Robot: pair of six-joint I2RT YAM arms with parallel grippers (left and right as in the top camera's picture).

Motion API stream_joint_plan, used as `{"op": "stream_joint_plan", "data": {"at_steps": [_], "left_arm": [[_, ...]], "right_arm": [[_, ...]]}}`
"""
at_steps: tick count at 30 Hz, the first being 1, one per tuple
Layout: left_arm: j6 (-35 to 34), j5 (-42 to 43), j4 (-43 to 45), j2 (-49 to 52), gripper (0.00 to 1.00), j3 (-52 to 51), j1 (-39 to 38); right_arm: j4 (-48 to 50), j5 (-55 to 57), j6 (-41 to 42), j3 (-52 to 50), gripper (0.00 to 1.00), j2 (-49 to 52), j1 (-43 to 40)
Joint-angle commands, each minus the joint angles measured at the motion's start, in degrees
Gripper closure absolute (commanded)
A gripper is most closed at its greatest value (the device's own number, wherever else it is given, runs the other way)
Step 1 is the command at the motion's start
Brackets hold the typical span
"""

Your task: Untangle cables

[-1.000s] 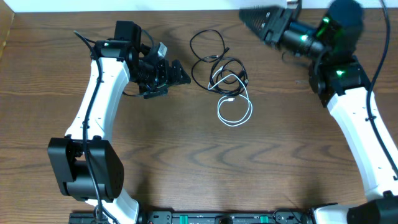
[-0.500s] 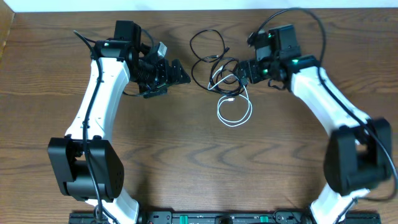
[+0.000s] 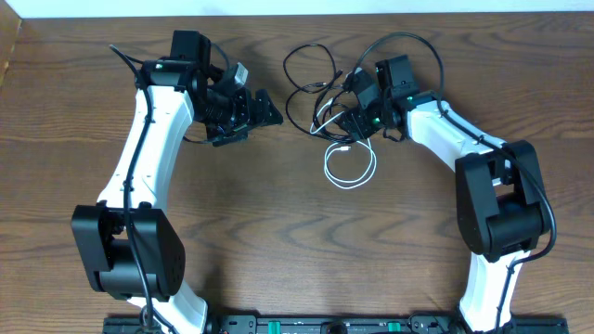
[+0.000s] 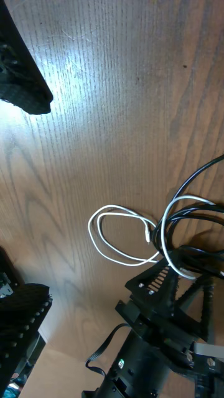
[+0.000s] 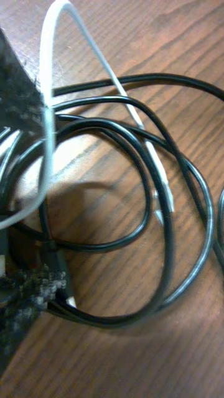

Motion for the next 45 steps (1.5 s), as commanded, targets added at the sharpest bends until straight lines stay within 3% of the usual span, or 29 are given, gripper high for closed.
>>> {"op": "stream_joint_plan", "data": {"at_steps": [1,3,7,14,21,31,37,45], "left_arm": [[-0.3,-0.5,-0.1,0.3,0.07,-0.2,0.0],[-0.3,-0.7,-0.1,0.3,0.07,-0.2,0.0],[-0.3,-0.7,-0.1,0.3,0.07,-0.2,0.0],[-0.3,-0.9,-0.1,0.3,0.07,-0.2,0.0],[-0.3,-0.9,-0.1,0.3,0.07,-0.2,0.0],[-0.3,-0.9,0.8,0.3,0.07,-0.2,0.0],[-0.3,-0.9,0.8,0.3,0.07,-0.2,0.0],[-0.3,-0.9,0.7,0.3,0.07,-0.2,0.0]], "right_arm": [[1.0,1.3,-1.2,0.2,0.32,0.3,0.4],[1.0,1.3,-1.2,0.2,0.41,0.9,0.3],[1.0,1.3,-0.5,0.2,0.44,2.5,0.4],[3.4,1.2,7.1,0.2,0.99,0.9,0.4],[3.0,0.5,23.6,0.2,0.99,-9.4,-0.2],[6.4,-14.6,45.8,0.2,0.99,-30.2,-0.7],[13.2,-16.7,51.6,0.2,0.99,-36.2,-0.7],[30.1,-19.8,55.7,0.2,0.99,-37.7,-0.7]]}}
